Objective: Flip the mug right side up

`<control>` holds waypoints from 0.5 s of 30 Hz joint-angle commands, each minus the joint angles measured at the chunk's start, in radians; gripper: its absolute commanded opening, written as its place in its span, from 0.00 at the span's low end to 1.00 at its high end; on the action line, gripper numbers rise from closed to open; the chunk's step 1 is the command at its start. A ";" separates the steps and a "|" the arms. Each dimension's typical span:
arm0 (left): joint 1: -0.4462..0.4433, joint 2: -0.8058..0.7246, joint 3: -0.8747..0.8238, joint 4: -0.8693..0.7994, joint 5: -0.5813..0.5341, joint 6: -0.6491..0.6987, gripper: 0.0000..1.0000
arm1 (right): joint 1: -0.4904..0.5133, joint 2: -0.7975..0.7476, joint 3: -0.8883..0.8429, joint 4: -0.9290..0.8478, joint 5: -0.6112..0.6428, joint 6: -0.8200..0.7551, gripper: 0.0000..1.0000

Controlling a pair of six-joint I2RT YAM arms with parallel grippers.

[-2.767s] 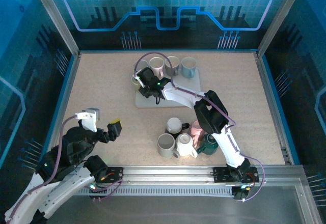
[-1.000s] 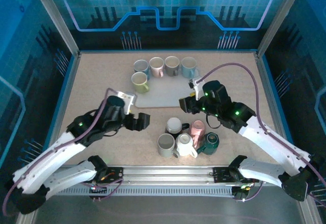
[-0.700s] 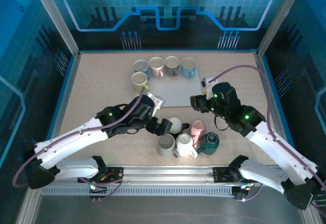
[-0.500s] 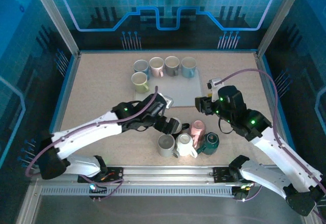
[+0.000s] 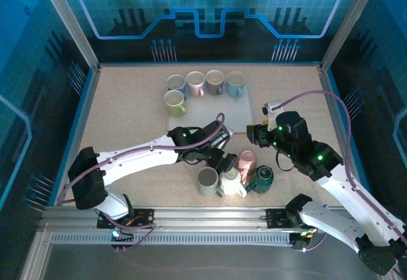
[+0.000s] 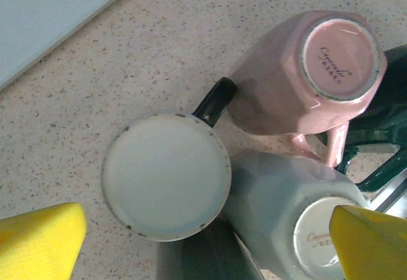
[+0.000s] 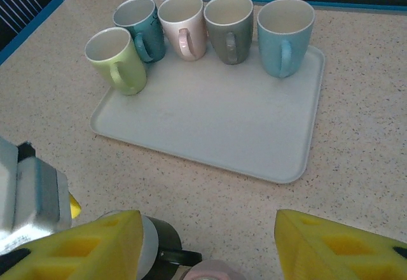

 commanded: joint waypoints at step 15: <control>0.043 0.114 0.036 0.007 -0.093 0.050 0.99 | -0.012 -0.025 -0.036 0.006 -0.023 -0.008 0.59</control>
